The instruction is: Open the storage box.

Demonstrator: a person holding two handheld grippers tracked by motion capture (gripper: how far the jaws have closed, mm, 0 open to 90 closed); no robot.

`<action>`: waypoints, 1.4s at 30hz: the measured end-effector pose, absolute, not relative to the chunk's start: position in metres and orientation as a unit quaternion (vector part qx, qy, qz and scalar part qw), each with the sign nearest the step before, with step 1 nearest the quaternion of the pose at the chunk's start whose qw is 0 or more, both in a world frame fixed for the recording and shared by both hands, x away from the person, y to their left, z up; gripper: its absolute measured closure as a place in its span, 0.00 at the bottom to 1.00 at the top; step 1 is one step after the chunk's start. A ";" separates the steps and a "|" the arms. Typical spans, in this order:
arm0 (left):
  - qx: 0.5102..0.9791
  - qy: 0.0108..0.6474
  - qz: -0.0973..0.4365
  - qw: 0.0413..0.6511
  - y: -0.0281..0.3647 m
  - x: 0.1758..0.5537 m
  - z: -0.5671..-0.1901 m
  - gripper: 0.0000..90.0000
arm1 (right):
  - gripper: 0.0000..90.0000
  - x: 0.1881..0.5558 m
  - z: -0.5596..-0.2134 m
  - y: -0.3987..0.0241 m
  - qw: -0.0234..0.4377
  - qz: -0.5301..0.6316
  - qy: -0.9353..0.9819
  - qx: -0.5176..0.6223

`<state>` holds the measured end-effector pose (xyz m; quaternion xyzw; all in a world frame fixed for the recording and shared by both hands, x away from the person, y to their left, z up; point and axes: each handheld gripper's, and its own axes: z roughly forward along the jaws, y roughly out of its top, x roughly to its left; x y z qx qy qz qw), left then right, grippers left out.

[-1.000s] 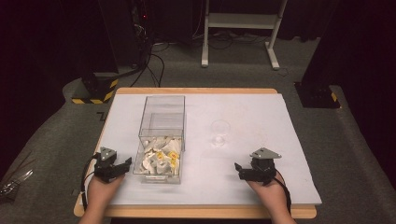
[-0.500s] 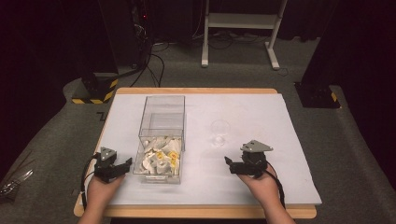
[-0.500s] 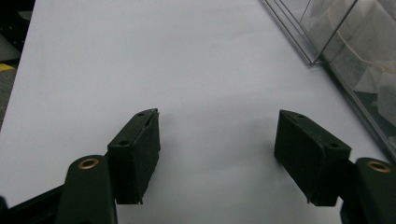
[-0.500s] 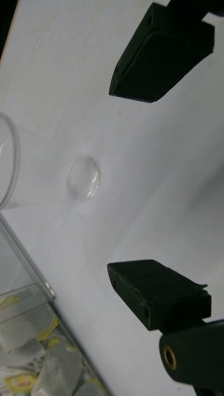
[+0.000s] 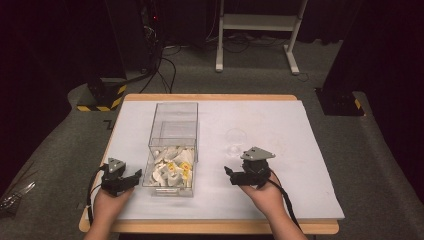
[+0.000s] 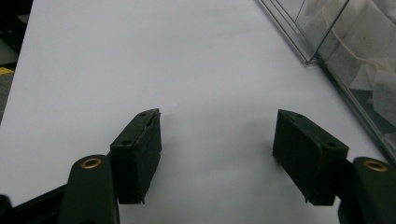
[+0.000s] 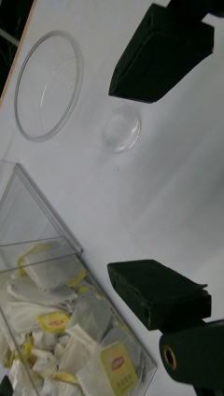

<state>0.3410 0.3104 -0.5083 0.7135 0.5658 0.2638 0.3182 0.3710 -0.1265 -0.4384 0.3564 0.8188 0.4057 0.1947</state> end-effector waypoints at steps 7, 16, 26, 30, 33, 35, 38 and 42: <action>0.714 0.565 0.262 0.319 0.311 0.341 -0.508 0.36 | 0.15 0.366 -0.432 -0.103 0.186 0.411 0.828 0.332; 0.714 0.565 0.262 0.319 0.311 0.341 -0.508 0.36 | 0.15 0.361 -0.421 -0.078 0.160 0.439 0.831 0.301; 0.715 0.565 0.261 0.320 0.311 0.341 -0.508 0.36 | 0.16 0.358 -0.415 -0.051 0.144 0.447 0.837 0.280; 0.716 0.564 0.261 0.319 0.311 0.341 -0.508 0.36 | 0.16 0.357 -0.413 -0.039 0.135 0.449 0.841 0.269; 0.716 0.564 0.261 0.318 0.311 0.341 -0.508 0.36 | 0.17 0.356 -0.413 -0.030 0.128 0.451 0.844 0.261; 0.716 0.564 0.261 0.318 0.311 0.341 -0.508 0.36 | 0.18 0.356 -0.414 -0.024 0.123 0.453 0.845 0.256; 0.716 0.564 0.261 0.318 0.311 0.341 -0.508 0.36 | 0.19 0.356 -0.415 -0.016 0.119 0.453 0.848 0.250; 0.716 0.563 0.263 0.318 0.311 0.341 -0.508 0.36 | 0.21 0.355 -0.416 -0.005 0.110 0.453 0.851 0.241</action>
